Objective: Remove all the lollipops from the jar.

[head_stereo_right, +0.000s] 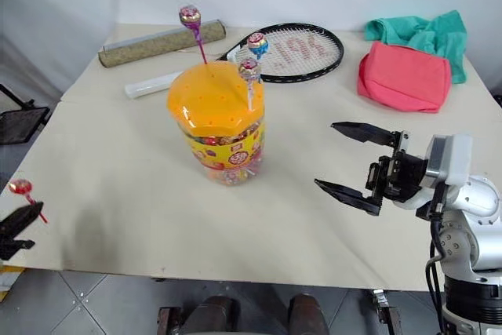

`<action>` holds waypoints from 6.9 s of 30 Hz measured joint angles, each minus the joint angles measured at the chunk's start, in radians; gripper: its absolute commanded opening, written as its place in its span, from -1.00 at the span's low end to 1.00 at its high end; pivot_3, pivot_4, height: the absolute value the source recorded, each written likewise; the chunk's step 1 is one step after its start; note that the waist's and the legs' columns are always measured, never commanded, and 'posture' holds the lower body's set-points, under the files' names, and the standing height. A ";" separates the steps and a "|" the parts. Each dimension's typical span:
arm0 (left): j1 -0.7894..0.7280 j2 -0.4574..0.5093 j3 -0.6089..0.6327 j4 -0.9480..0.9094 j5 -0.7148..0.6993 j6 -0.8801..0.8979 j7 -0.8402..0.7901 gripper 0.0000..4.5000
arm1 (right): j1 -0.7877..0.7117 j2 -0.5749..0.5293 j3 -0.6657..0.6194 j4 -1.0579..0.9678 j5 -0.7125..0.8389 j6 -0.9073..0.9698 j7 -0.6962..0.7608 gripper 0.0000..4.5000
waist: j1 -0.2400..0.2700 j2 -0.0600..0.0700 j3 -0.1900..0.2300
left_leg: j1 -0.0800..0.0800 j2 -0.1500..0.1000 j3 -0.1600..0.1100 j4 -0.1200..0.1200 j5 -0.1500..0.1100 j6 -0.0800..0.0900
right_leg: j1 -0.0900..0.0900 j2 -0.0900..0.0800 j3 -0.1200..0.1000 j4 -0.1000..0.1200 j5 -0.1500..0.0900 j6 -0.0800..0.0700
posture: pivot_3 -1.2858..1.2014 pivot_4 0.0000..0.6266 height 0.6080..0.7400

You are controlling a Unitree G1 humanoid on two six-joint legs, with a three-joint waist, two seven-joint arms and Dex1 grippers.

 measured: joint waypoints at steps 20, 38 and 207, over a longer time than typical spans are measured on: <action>-0.090 0.143 0.018 0.070 -0.047 -0.006 -0.250 0.66 | 0.119 0.013 -0.095 0.051 0.030 -0.101 0.044 1.00 | -0.023 0.000 0.000 | 0.001 0.001 0.003 -0.004 -0.001 -0.002 | -0.003 0.003 0.001 0.000 -0.001 -0.001 | 0.03 -0.52 1.00; -1.094 0.099 -0.523 0.316 0.027 -0.235 -0.515 0.99 | 0.053 -0.059 -0.242 0.101 0.041 -0.044 -0.091 1.00 | -0.027 0.002 -0.001 | -0.008 -0.006 0.006 0.000 0.000 0.001 | -0.005 0.004 -0.008 0.007 0.003 0.002 | 0.03 -0.52 1.00; -0.474 0.180 -0.204 -0.197 -0.241 -0.129 -0.570 1.00 | -0.585 0.226 0.311 0.121 -0.083 0.495 -0.290 -0.03 | -0.075 0.002 0.001 | -0.011 -0.003 -0.002 -0.001 0.001 0.000 | -0.020 -0.003 -0.018 0.022 0.004 -0.004 | 0.03 -0.52 1.00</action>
